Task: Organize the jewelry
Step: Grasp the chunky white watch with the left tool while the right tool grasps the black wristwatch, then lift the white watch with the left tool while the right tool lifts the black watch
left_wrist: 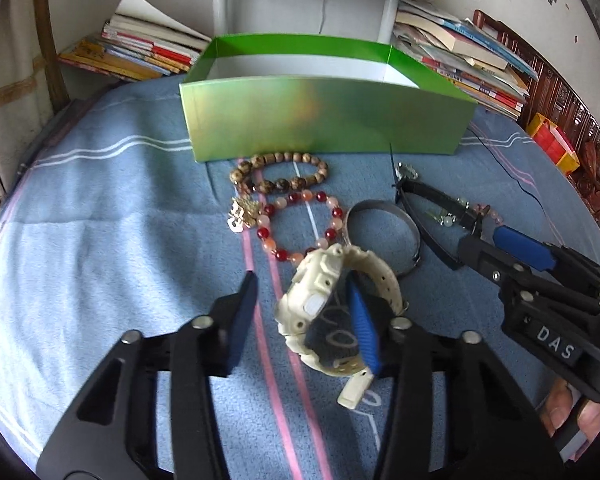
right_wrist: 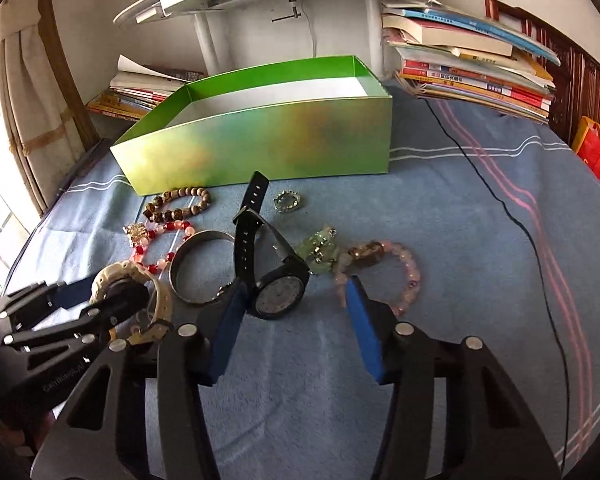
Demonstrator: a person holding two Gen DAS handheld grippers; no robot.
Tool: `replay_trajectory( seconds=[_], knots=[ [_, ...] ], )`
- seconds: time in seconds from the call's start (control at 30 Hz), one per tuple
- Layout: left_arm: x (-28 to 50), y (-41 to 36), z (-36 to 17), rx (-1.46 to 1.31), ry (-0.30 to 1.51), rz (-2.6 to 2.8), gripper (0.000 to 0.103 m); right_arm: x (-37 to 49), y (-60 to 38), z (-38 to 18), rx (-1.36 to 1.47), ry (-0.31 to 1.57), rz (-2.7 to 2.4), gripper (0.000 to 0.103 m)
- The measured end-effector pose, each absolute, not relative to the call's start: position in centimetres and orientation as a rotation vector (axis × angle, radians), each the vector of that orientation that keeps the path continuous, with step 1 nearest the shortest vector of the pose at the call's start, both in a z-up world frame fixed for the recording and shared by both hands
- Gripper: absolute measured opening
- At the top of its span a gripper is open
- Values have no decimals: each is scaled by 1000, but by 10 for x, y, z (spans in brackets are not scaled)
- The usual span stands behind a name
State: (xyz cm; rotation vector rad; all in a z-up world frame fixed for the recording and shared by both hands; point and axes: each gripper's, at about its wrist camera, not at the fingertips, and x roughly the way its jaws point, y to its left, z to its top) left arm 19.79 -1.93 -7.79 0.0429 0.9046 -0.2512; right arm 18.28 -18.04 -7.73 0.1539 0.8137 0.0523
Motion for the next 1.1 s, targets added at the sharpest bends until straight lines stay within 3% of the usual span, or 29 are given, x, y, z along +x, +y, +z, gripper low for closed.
replay_trajectory(
  seconds=[0.17, 0.3, 0.47, 0.67, 1.1],
  knots=[
    [198, -19, -82, 35, 897, -266, 28, 189, -179, -82, 167, 824, 50, 41],
    [197, -14, -82, 6, 894, -270, 26, 188, -178, -81, 158, 812, 33, 25],
    [190, -7, -73, -17, 854, -256, 24, 182, -185, -81, 165, 798, 29, 17],
    [172, -6, -59, -30, 811, -248, 24, 166, -188, -69, 170, 745, 54, 10],
    [138, 8, -30, -130, 751, -229, 24, 119, -193, -34, 170, 623, 101, 9]
  ],
)
